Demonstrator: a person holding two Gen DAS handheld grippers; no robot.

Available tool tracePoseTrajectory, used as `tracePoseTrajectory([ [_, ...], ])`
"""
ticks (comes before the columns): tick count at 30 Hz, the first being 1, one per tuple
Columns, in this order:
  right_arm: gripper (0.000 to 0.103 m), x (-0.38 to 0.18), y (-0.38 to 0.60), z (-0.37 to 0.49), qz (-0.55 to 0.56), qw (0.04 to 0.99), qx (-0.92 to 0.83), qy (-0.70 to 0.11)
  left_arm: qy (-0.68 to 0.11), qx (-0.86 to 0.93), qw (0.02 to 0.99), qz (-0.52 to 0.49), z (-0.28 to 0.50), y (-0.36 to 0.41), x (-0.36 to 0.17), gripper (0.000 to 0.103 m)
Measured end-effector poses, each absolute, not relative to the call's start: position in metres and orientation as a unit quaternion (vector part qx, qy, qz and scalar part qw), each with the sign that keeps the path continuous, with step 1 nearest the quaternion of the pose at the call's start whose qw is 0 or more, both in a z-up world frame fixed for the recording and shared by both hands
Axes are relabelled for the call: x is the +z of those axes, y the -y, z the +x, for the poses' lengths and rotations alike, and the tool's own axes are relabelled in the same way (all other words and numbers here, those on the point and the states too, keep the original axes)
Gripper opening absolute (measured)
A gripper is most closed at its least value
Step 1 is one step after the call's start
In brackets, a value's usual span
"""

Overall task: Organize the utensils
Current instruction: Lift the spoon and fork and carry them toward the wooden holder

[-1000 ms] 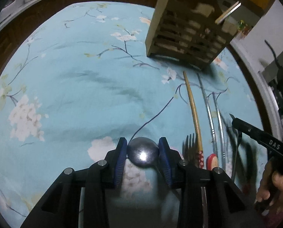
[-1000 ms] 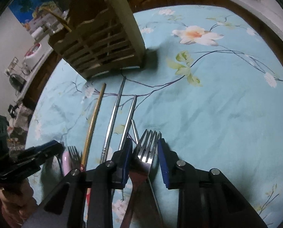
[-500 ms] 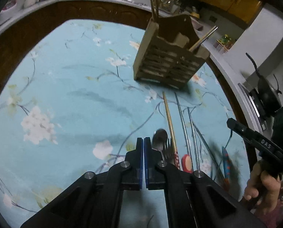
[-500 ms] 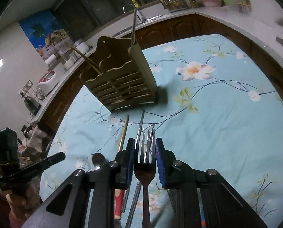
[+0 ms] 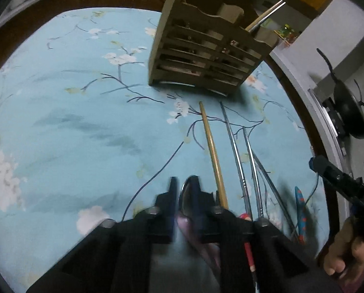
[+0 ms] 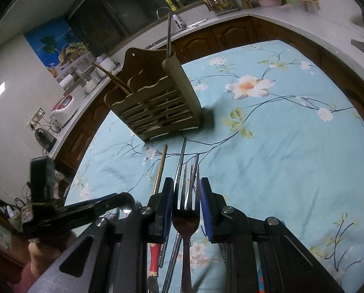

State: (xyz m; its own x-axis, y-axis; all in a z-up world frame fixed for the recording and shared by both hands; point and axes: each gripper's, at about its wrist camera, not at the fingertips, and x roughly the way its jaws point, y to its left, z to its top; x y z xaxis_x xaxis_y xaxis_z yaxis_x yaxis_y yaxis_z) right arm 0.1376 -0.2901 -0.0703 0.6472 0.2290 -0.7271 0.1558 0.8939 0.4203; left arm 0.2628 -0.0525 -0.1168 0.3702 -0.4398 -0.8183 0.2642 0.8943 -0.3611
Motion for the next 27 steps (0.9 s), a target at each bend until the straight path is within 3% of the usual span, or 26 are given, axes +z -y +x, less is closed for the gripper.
tracePoseTrajectory([
  [8, 0.022, -0.072, 0.295, 0.138, 0.236, 0.880, 0.014, -0.411, -0.489, -0.217, 0.841, -0.080, 0.254, 0.047, -0.103, 0.001],
  [27, 0.021, -0.021, 0.285, 0.133, 0.222, 0.927, 0.015, -0.301, -0.310, -0.156, 0.932, -0.106, 0.178, -0.006, 0.005, 0.001],
])
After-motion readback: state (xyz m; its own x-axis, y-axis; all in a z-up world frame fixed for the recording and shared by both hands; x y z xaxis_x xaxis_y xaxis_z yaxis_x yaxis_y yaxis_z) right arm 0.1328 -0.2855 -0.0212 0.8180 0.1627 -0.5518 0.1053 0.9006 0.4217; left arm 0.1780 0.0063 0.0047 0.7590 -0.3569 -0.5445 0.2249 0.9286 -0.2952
